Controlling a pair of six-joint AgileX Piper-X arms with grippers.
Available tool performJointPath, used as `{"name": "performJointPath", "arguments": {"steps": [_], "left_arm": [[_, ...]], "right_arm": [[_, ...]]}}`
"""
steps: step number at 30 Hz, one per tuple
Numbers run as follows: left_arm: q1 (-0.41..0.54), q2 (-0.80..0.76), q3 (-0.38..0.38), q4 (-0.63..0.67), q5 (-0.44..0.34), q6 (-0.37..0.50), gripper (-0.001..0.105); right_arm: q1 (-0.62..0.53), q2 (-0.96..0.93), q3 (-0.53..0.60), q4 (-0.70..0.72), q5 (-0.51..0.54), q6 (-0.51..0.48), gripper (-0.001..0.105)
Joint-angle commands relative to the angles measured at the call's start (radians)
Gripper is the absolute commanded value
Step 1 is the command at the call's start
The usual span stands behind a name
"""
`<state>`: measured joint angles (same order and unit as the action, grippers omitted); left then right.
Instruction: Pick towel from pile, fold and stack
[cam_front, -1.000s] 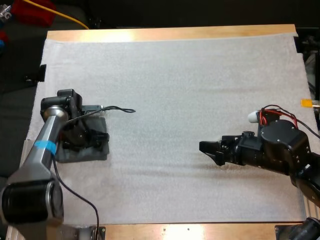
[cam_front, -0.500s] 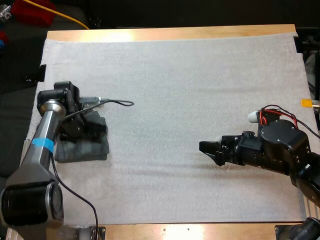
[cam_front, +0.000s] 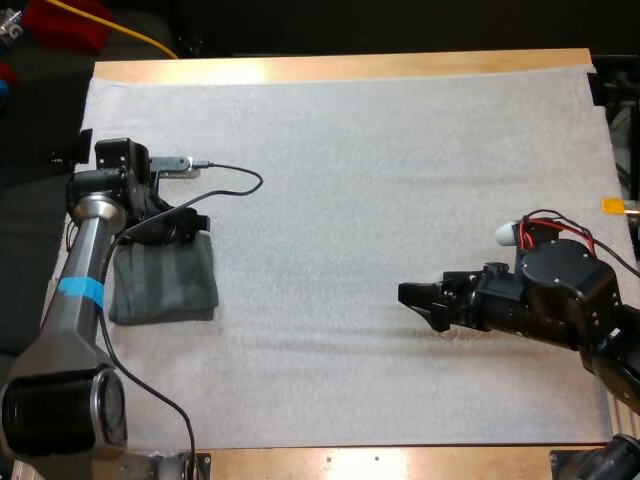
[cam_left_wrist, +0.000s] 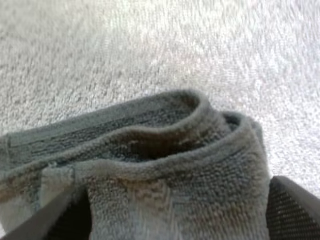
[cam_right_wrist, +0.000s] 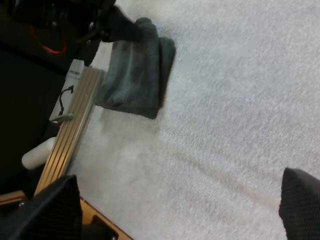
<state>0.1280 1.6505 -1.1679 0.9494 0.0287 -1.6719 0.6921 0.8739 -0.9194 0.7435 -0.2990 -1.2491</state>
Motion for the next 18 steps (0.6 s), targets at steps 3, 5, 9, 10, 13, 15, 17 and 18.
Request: {"name": "performJointPath", "arguments": {"steps": [3, 5, 9, 10, 13, 15, 17, 18], "left_arm": [[-0.002, 0.055, -0.005, 0.008, -0.011, -0.01, 0.069], [-0.002, 0.081, -0.005, 0.013, -0.011, -0.01, 0.069], [-0.002, 0.109, -0.005, 0.012, 0.011, -0.01, 0.069], [-0.002, 0.109, -0.005, 0.012, 0.024, -0.01, 0.069], [-0.002, 0.109, -0.017, 0.025, 0.076, -0.01, 0.069], [-0.002, 0.105, -0.036, 0.049, 0.123, -0.01, 0.069], [-0.002, 0.095, -0.055, 0.06, 0.166, -0.005, 0.069], [-0.002, 0.082, -0.068, 0.063, 0.178, -0.005, 0.069]], "right_arm": [[-0.002, -0.005, -0.008, -0.007, -0.028, -0.004, 0.078], [-0.002, -0.005, -0.008, -0.007, -0.028, -0.004, 0.078], [-0.002, -0.005, -0.008, -0.007, -0.026, -0.004, 0.078], [-0.002, -0.005, -0.008, -0.007, -0.026, -0.004, 0.078], [-0.002, -0.005, -0.008, -0.007, -0.018, -0.006, 0.078], [-0.002, -0.005, -0.008, -0.007, -0.018, -0.007, 0.078], [-0.002, -0.005, -0.008, -0.007, -0.018, -0.011, 0.078], [-0.002, -0.005, -0.008, -0.007, -0.018, -0.011, 0.078]]}}
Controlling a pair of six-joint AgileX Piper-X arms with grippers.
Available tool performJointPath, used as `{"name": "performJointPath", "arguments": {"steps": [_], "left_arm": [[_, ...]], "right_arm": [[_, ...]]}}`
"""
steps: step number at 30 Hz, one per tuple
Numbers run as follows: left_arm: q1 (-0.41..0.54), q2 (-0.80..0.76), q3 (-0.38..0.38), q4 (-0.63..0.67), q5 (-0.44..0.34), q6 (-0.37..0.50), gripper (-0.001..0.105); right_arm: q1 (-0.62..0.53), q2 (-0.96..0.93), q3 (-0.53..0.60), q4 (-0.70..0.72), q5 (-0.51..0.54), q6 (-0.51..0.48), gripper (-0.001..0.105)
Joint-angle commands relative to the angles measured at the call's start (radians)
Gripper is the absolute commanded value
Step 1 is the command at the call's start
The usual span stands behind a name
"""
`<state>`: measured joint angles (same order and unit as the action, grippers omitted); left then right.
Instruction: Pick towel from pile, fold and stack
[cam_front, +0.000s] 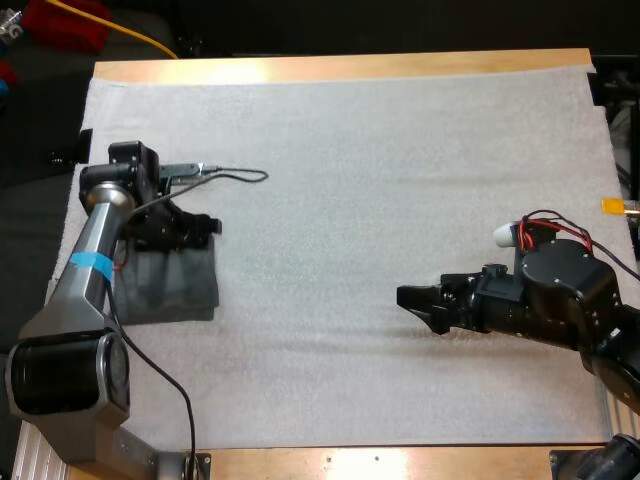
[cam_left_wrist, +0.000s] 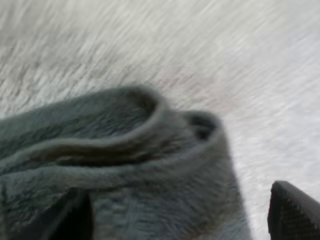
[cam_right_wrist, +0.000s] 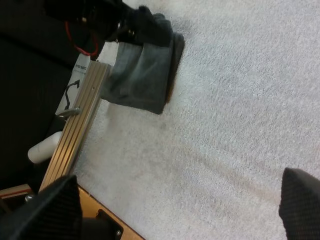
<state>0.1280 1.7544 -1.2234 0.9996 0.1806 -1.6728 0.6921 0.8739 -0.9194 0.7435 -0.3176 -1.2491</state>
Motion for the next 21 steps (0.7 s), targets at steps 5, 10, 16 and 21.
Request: {"name": "performJointPath", "arguments": {"steps": [5, 10, 16, 21], "left_arm": [[-0.002, -0.106, -0.055, 0.022, 0.035, -0.004, 0.069], [-0.002, -0.227, -0.068, 0.022, 0.056, -0.004, 0.069], [-0.002, -0.345, -0.068, 0.059, 0.064, -0.004, 0.069], [-0.019, -0.429, -0.068, 0.089, 0.062, -0.004, 0.069]], "right_arm": [[-0.002, -0.005, -0.008, -0.007, 0.001, -0.011, 0.078], [-0.002, -0.005, -0.008, -0.007, 0.001, -0.011, 0.078], [-0.002, -0.005, -0.008, -0.007, 0.018, -0.013, 0.078], [-0.002, -0.005, -0.008, -0.007, 0.075, -0.03, 0.078]]}}
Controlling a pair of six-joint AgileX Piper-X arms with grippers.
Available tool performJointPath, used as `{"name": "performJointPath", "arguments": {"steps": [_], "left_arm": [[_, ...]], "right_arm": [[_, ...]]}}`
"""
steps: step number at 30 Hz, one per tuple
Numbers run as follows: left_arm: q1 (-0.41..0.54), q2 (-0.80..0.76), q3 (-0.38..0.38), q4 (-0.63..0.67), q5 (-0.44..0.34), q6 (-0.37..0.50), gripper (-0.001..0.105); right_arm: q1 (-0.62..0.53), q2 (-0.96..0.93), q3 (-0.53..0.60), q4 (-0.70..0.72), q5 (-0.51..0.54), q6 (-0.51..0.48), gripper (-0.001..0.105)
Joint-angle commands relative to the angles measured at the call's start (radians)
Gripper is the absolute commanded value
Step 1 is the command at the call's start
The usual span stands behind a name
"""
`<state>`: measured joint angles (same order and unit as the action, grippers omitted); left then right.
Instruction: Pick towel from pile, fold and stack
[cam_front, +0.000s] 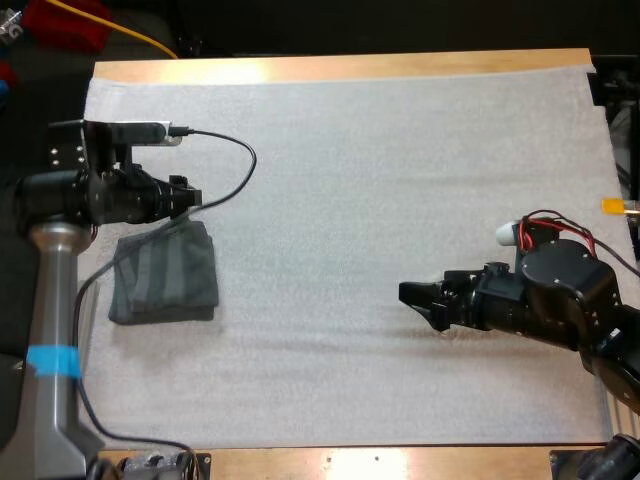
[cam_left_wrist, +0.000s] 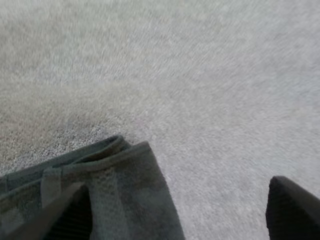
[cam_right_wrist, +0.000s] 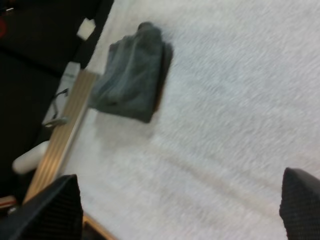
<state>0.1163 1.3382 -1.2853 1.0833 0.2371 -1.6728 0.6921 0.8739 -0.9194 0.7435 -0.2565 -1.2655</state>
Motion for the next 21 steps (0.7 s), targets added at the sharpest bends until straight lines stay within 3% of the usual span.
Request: {"name": "performJointPath", "arguments": {"steps": [1, 8, 15, 21], "left_arm": [[-0.018, -0.031, -0.006, 0.007, 0.005, -0.004, 0.069], [-0.093, -0.112, -0.006, 0.015, -0.002, -0.012, 0.069], [-0.133, -0.181, -0.006, 0.081, -0.054, -0.004, 0.069], [-0.133, -0.248, -0.006, 0.095, -0.054, -0.004, 0.069]], "right_arm": [[-0.002, -0.005, -0.008, -0.007, 0.033, -0.025, 0.078], [-0.047, -0.005, -0.008, -0.007, 0.09, -0.081, 0.078], [-0.263, -0.005, -0.008, 0.003, 0.059, -0.165, 0.078], [-0.446, -0.005, -0.008, 0.088, 0.058, -0.278, 0.078]]}}
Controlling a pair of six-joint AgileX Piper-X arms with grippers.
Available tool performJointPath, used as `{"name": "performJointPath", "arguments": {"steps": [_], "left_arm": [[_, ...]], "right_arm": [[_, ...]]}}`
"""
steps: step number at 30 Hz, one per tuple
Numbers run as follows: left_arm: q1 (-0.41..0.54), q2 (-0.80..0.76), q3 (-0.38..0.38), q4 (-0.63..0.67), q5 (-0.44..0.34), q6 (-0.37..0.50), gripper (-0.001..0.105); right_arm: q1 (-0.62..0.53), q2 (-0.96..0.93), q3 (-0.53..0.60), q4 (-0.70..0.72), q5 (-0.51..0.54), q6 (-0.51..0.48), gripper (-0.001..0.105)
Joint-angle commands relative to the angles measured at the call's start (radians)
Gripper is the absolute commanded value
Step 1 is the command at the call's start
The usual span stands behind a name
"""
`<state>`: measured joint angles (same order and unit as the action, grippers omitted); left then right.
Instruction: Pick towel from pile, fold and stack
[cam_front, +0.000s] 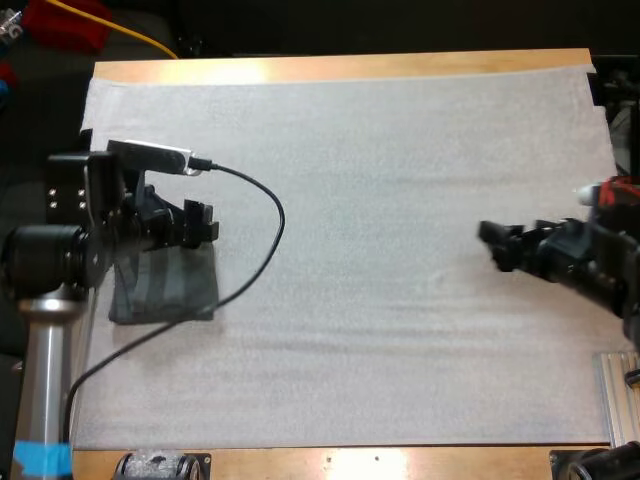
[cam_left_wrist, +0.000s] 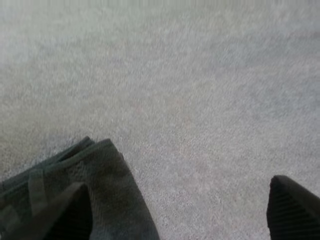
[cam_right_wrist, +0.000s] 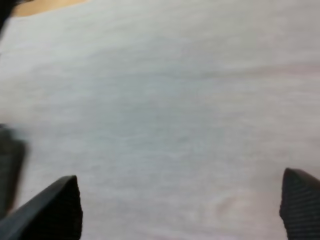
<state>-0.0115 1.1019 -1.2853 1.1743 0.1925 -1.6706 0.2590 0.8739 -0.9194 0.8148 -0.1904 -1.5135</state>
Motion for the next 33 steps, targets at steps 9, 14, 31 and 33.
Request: {"name": "performJointPath", "arguments": {"steps": [9, 14, 31, 33], "left_arm": [[-0.005, -0.12, -0.001, 0.032, -0.009, -0.006, 0.069], [-0.005, -0.175, 0.006, 0.043, -0.009, -0.006, 0.069], [-0.005, -0.594, 0.256, 0.025, -0.069, -0.006, 0.069], [-0.005, -0.656, 0.282, 0.02, -0.069, -0.006, 0.069]], "right_arm": [[-0.255, -0.079, -0.012, 0.166, 0.095, -0.221, 0.078], [-0.3, -0.148, -0.012, 0.201, 0.167, -0.253, 0.078], [-0.288, -0.507, -0.012, 0.27, 0.164, -0.278, 0.078], [-0.288, -0.545, -0.012, 0.27, 0.164, -0.266, 0.078]]}}
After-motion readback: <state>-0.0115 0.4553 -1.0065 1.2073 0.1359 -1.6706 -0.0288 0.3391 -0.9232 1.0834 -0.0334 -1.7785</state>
